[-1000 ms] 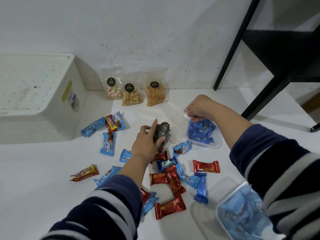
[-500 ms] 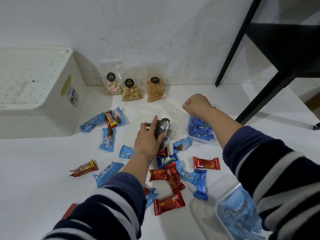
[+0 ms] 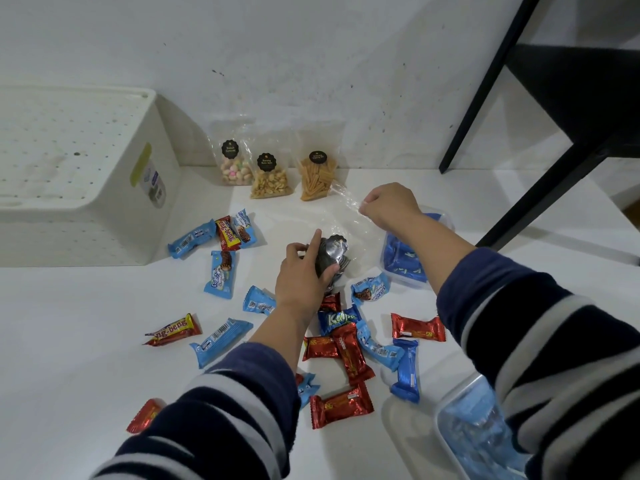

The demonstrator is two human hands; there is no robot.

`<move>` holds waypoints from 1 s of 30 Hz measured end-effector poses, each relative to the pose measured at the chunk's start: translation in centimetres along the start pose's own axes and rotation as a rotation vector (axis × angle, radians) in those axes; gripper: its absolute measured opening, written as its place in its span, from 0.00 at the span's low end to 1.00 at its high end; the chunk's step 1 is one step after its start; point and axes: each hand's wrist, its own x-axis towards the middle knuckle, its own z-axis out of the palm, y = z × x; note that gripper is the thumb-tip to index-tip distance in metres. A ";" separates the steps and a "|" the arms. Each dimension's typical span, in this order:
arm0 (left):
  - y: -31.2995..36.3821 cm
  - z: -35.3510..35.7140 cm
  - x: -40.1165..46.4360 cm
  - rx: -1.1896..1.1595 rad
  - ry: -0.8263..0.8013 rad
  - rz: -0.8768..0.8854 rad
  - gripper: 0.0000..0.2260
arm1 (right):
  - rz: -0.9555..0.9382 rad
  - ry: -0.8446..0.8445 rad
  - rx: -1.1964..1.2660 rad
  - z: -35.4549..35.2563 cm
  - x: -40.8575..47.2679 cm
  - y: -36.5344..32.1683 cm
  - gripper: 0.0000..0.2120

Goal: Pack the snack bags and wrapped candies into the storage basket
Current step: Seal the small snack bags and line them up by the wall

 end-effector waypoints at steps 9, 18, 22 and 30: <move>0.1 0.0 -0.1 -0.002 0.002 -0.005 0.31 | 0.063 -0.001 0.175 0.3 0.5 -0.8 0.13; 0.3 0.0 -0.2 0.007 -0.001 -0.010 0.30 | 0.066 -0.005 0.247 0.9 0.7 -1.4 0.11; 0.2 0.0 -0.2 0.010 -0.010 -0.014 0.30 | 0.054 0.037 0.183 0.9 0.9 -1.5 0.11; 0.2 -0.1 -0.3 -0.001 -0.013 -0.025 0.30 | 0.046 0.032 0.181 1.0 1.5 -2.2 0.11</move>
